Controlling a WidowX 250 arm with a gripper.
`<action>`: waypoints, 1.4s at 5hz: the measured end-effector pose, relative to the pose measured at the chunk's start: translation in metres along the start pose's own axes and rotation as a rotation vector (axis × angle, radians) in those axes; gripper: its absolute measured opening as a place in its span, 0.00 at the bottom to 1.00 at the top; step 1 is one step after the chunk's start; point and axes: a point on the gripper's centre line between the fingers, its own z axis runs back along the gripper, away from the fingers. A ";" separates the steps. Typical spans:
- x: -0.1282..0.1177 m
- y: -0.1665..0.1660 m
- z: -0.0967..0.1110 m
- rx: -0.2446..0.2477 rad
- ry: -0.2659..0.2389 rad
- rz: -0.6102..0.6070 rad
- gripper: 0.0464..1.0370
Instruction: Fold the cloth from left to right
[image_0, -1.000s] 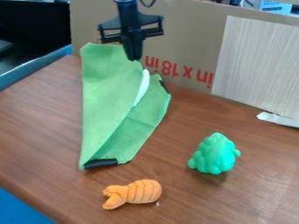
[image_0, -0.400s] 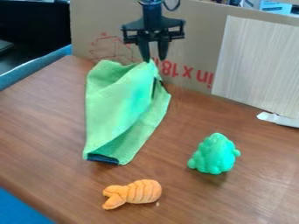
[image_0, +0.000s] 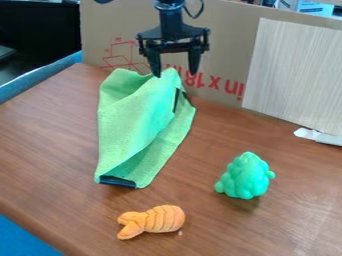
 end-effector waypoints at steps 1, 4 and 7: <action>0.008 0.015 0.030 0.077 0.037 -0.140 0.96; 0.015 0.032 0.089 0.314 0.083 -0.371 0.96; 0.015 0.032 0.089 0.313 0.083 -0.371 0.96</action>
